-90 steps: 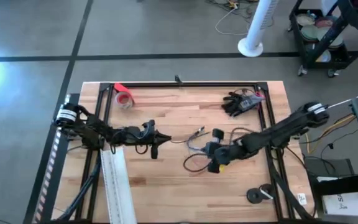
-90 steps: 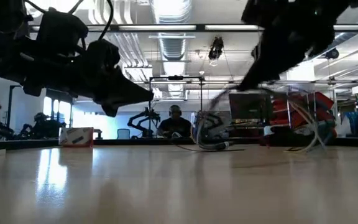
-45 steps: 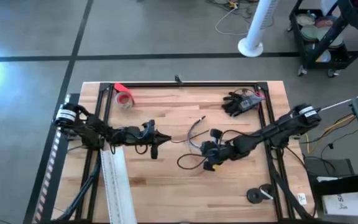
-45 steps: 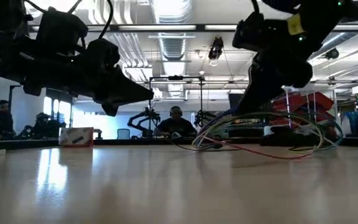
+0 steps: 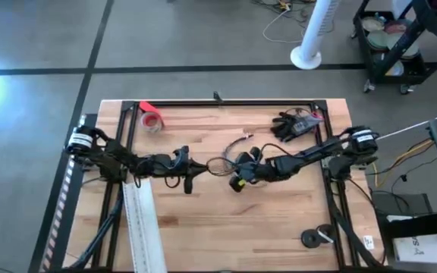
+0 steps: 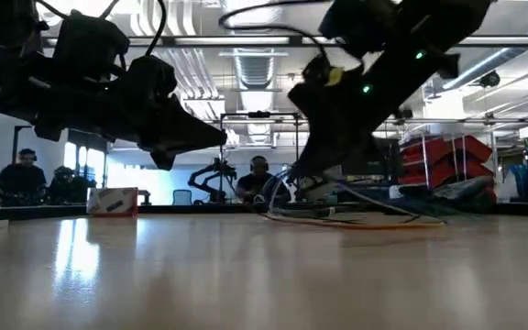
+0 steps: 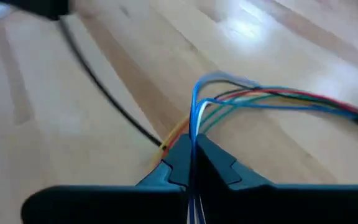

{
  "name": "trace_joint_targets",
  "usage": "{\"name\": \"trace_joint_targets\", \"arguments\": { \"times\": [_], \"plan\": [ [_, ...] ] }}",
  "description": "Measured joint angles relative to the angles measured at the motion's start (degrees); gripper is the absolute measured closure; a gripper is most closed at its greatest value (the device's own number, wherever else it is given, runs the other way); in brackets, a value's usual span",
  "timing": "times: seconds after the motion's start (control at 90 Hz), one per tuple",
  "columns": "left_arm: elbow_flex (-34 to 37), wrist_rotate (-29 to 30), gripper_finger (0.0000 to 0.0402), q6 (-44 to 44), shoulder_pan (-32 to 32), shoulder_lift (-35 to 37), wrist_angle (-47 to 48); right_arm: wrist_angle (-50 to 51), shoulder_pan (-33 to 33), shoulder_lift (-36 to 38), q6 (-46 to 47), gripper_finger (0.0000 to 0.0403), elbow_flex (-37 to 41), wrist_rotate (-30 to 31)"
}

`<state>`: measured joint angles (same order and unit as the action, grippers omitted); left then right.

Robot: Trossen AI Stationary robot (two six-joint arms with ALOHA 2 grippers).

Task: Ziptie cables
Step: Put a zip tie on the cables

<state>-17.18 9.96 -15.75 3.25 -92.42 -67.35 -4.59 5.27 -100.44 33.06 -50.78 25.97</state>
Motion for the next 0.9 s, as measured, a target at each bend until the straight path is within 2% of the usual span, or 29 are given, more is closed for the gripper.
{"name": "trace_joint_targets", "arguments": {
  "times": [0.311,0.433,0.578,0.656,0.8,0.9],
  "plan": [
    [0.01,0.02,0.0402,0.20,-0.09,0.00,0.04,-0.01,-4.84,-6.42,0.38,0.0394,-6.53,-0.54],
    [0.00,0.02,0.0402,0.19,-0.09,0.00,0.08,2.78,-6.49,-6.55,-0.99,0.0363,-9.70,-1.91],
    [-0.01,-0.01,0.0402,0.18,-0.09,0.02,0.15,11.30,-7.20,-6.17,-4.33,0.0304,-14.33,-3.68],
    [0.00,-0.42,0.0402,0.19,-0.09,0.02,0.10,12.81,-7.97,-6.04,-6.68,0.0270,-16.90,-7.46],
    [-0.01,-2.19,0.0402,0.18,-0.09,0.06,-0.20,12.90,-9.38,-6.36,-14.20,0.0222,-19.45,-24.14],
    [-0.01,-3.10,0.0402,0.17,-0.09,0.09,-0.16,16.19,-9.58,-6.05,-16.83,0.0208,-19.33,-22.73]
  ]
}}
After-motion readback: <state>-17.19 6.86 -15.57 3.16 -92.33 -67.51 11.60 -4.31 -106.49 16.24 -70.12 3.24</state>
